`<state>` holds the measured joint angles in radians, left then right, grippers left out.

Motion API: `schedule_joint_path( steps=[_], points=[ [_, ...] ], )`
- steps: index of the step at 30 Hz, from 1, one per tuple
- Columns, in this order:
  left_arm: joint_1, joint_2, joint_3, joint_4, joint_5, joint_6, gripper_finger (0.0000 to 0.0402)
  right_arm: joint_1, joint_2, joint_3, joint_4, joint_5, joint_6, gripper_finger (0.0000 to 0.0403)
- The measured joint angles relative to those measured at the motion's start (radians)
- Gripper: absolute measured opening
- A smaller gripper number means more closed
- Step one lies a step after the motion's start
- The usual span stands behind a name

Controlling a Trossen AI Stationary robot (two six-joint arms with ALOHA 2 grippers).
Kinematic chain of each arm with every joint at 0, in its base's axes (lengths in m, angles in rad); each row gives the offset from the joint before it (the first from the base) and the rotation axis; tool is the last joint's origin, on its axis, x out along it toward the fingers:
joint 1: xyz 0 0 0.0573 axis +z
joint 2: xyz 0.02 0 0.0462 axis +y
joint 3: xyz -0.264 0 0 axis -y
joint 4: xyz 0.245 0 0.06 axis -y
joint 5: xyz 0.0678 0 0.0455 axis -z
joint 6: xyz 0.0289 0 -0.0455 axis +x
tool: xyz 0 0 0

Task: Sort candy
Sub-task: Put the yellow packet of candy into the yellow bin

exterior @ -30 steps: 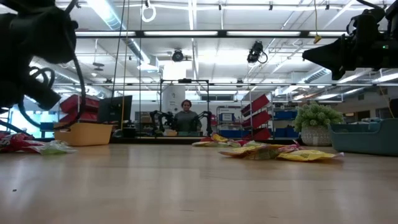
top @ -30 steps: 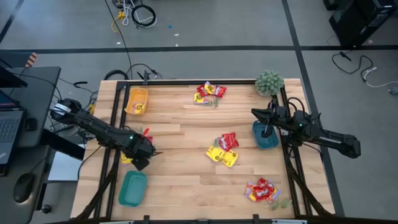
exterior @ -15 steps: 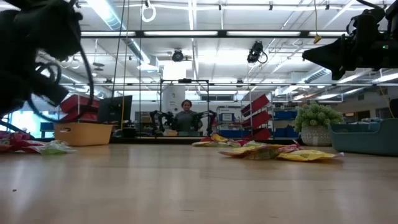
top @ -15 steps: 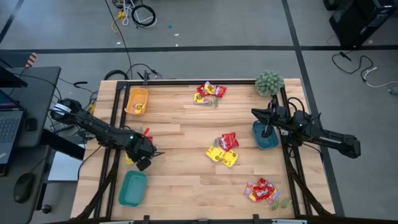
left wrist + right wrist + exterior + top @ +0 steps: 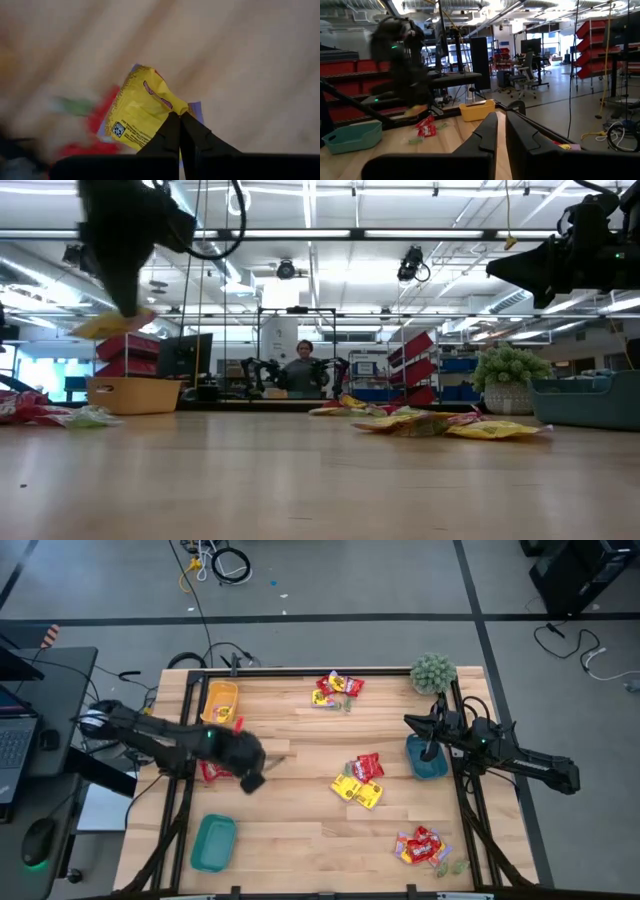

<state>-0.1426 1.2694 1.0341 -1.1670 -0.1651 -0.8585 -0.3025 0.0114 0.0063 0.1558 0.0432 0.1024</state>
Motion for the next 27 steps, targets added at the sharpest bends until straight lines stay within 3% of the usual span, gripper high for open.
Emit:
schedule_joint_path(
  steps=[4, 11, 16, 21, 27],
  points=[
    [0.212, -0.003, 0.035, -0.097, -0.042, 0.118, 0.0000, 0.000, 0.008, 0.000, 0.001, -0.036, 0.000, 0.0025],
    [0.617, -0.007, 0.035, -0.075, -0.032, 0.390, 0.0000, 0.000, 0.039, 0.000, 0.016, -0.038, 0.008, 0.0025],
    [0.871, 0.013, 0.035, -0.072, -0.026, 0.496, 0.0000, 0.000, 0.068, 0.000, 0.064, -0.038, 0.004, 0.0025],
    [1.047, 0.079, 0.035, 0.005, 0.024, 0.568, 0.0000, 0.000, 0.094, 0.000, 0.097, -0.038, 0.002, 0.0025],
    [1.149, 0.214, 0.034, 0.105, 0.059, 0.604, 0.0000, 0.000, 0.116, 0.000, 0.121, -0.038, 0.000, 0.0025]
  ],
)
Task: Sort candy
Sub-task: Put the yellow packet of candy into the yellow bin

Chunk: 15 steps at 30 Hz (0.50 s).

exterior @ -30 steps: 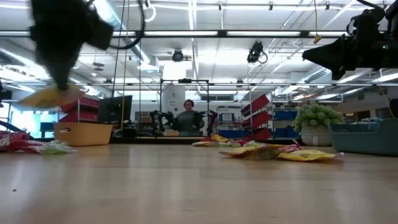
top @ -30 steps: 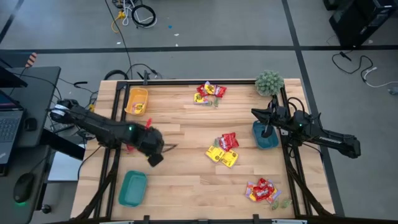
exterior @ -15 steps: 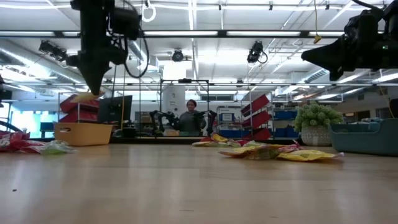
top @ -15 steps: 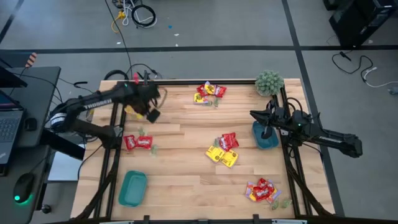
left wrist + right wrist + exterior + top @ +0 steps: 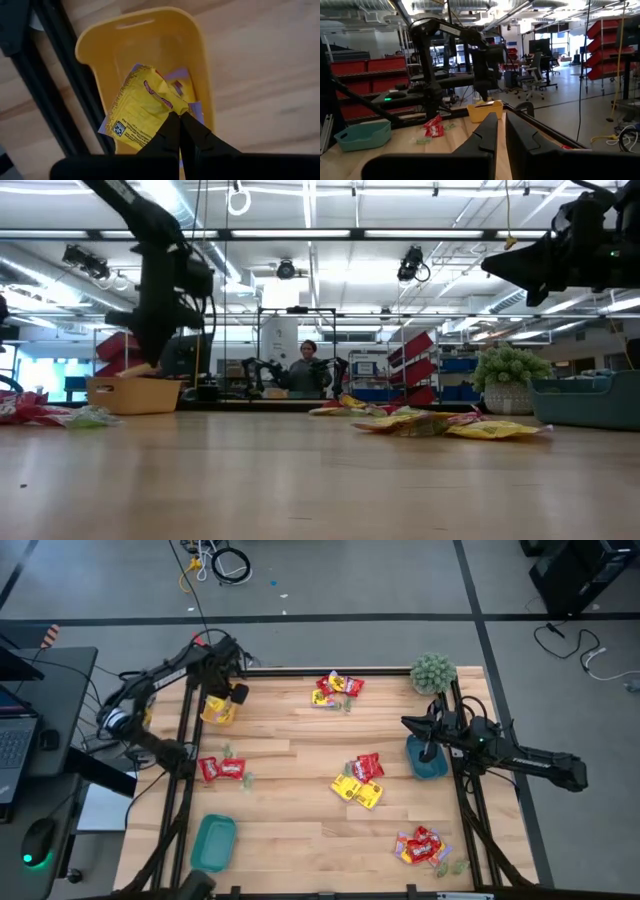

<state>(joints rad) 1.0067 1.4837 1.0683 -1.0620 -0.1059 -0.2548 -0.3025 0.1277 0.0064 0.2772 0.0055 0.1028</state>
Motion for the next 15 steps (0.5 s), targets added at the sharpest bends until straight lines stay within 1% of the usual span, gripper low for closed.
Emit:
schedule_joint_path(
  steps=[5, 9, 15],
  points=[
    [0.022, 0.112, 0.000, 0.042, 0.007, 0.001, 0.0000, 0.000, 0.004, 0.000, 0.000, 0.000, -0.001, 0.0025],
    [0.013, 0.176, -0.001, 0.089, 0.102, -0.009, 0.0000, 0.000, 0.004, 0.000, 0.006, 0.000, -0.001, 0.0025],
    [-0.026, 0.229, -0.001, 0.236, 0.265, -0.054, 0.0000, 0.000, 0.003, 0.000, 0.008, 0.000, -0.001, 0.0025]
  ],
)
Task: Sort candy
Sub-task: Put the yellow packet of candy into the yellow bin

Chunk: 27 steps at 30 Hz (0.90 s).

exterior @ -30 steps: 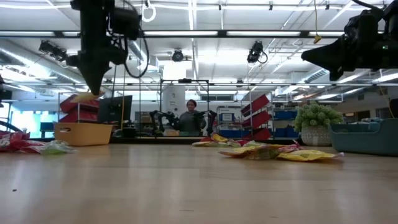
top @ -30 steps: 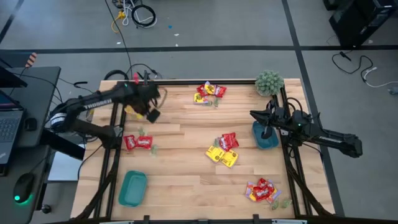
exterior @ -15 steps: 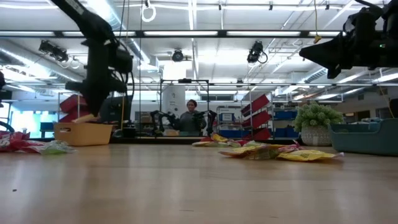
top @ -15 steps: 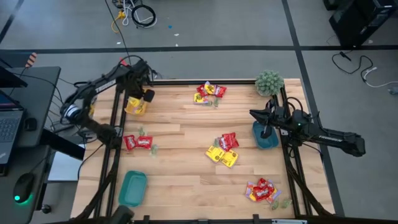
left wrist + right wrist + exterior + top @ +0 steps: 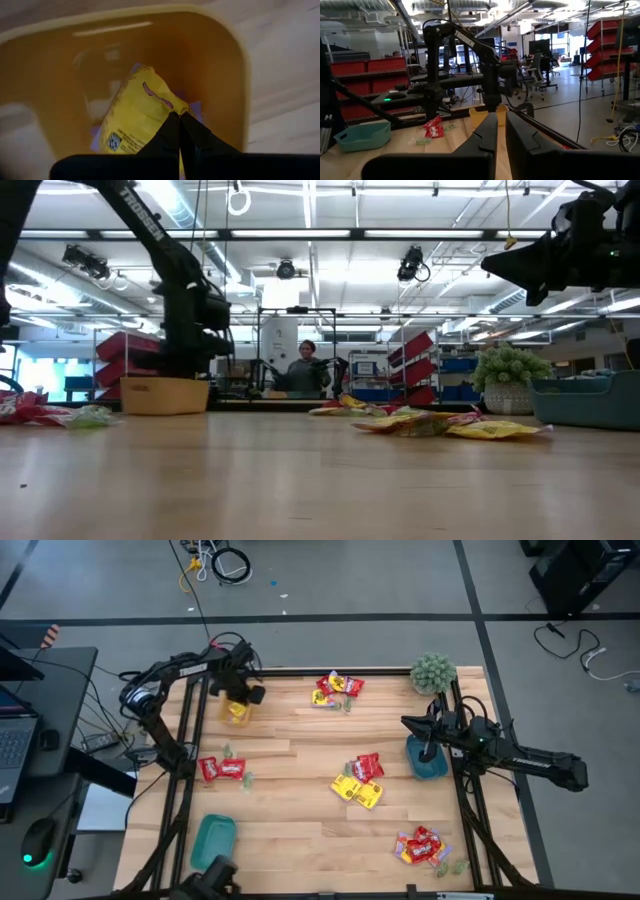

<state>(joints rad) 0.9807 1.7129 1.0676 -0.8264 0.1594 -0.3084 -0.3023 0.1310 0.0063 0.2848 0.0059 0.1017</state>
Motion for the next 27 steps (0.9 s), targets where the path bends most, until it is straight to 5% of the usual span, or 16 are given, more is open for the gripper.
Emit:
schedule_joint_path(
  steps=[9, 15, 27],
  points=[
    [-0.098, 0.086, 0.000, 0.281, 0.180, -0.114, 0.0000, 0.000, 0.000, 0.000, 0.008, 0.001, -0.026, 0.0025],
    [-0.155, 0.120, 0.000, 0.410, 0.189, -0.127, 0.0002, 0.000, 0.000, 0.000, 0.021, 0.002, -0.026, 0.0025],
    [-0.206, 0.121, 0.181, 0.214, 0.170, 0.160, 0.0109, 0.000, 0.015, 0.000, 0.065, 0.053, 0.010, 0.0026]
  ],
)
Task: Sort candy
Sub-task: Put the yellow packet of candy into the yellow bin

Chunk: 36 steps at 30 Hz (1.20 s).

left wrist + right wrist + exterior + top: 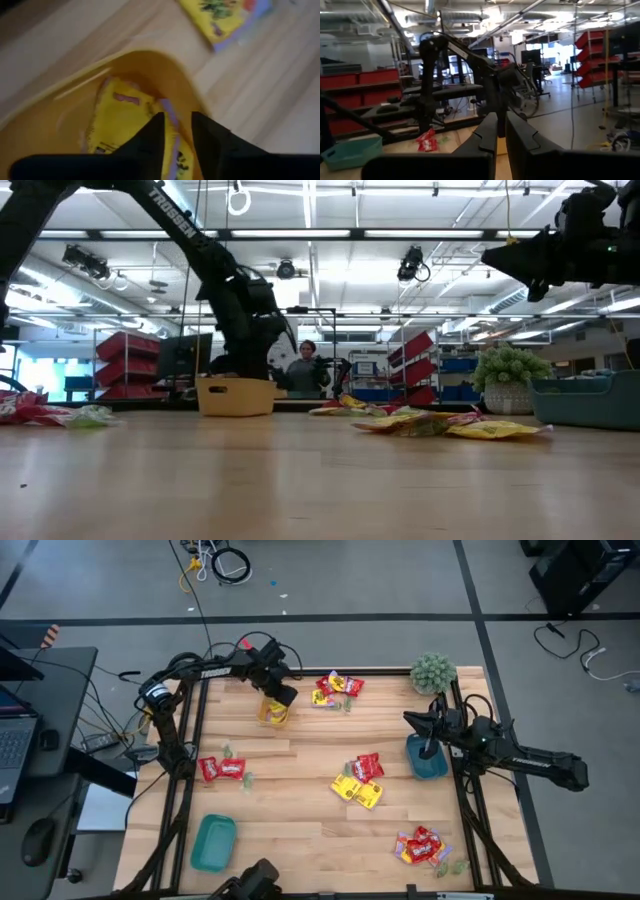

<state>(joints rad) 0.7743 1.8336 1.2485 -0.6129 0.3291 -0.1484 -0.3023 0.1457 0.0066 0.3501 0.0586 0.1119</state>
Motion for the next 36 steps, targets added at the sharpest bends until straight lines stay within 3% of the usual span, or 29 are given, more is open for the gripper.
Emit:
schedule_joint_path(
  steps=[4, 7, 15, 21, 29, 36],
  points=[
    [-0.010, 0.000, 0.074, -0.087, -0.052, 0.109, 0.0145, 0.000, 0.049, 0.003, 0.051, 0.010, 0.002, 0.0037],
    [-0.024, -0.012, 0.099, -0.125, -0.106, 0.182, 0.0149, 0.000, 0.109, 0.032, 0.067, 0.011, 0.002, 0.0046],
    [-0.078, -0.188, 0.038, -0.104, -0.135, 0.274, 0.0068, -0.003, 0.380, 0.186, 0.069, 0.044, -0.042, 0.0055],
    [-0.108, -0.339, -0.141, 0.109, -0.133, 0.271, 0.0006, -0.035, 0.642, 0.347, 0.069, 0.048, -0.106, 0.0045],
    [-0.155, -0.492, -0.386, 0.515, -0.061, 0.237, 0.0004, -0.112, 1.025, 0.625, -0.046, 0.027, -0.096, 0.0033],
    [-0.170, -0.576, -0.535, 0.763, -0.008, 0.216, 0.0002, -0.185, 1.351, 0.899, -0.238, 0.026, -0.107, 0.0077]
  ],
)
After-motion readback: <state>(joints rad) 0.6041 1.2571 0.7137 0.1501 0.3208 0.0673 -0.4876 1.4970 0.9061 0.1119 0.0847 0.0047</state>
